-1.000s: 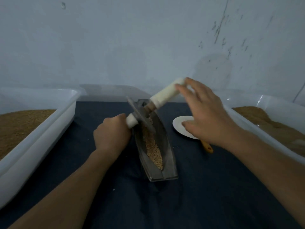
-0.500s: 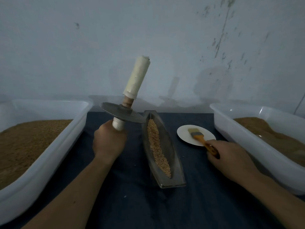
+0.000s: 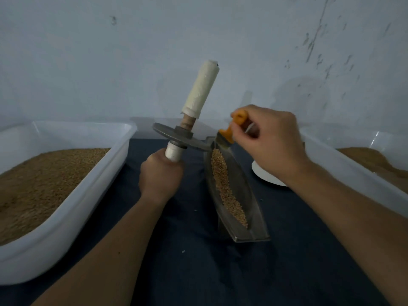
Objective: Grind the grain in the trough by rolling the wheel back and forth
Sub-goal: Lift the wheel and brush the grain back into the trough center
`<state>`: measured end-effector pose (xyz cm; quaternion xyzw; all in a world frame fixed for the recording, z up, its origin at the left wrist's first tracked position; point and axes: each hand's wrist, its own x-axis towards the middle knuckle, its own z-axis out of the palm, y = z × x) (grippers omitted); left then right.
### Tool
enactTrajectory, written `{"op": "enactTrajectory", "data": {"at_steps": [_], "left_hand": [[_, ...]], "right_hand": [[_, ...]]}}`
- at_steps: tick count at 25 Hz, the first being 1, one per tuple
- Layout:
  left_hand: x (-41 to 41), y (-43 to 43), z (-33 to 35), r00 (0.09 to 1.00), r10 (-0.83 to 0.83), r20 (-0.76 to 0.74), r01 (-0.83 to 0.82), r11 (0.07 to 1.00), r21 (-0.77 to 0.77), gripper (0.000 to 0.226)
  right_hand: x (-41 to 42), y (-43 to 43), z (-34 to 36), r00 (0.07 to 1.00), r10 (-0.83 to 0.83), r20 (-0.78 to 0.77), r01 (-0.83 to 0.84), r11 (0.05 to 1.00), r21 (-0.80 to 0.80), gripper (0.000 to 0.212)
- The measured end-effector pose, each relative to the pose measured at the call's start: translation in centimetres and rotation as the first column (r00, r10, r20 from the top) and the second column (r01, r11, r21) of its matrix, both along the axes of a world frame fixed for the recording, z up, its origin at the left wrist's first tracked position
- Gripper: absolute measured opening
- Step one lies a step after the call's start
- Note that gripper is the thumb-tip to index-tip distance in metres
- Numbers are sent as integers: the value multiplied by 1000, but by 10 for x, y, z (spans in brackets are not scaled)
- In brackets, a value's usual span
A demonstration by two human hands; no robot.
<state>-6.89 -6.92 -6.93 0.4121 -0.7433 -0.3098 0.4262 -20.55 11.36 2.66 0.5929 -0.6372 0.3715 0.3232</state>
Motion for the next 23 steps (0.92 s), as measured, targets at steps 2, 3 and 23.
{"op": "enactTrajectory", "data": {"at_steps": [2,3,23], "left_hand": [[1,-2,0,1000,-8,-10,8,1000,10,11],[1,-3,0,1000,-11,-20,11,1000,18,11],[-1,-7,-2,999,-48,-23,49,998,36,11]], "right_hand": [[3,-20,-2,1000,-10,-10,11,996,89,14],[2,-26,-5,999,-20,-31,24,992,125,15],[6,-25,-16,996,-90,-18,91,960,266,14]]}}
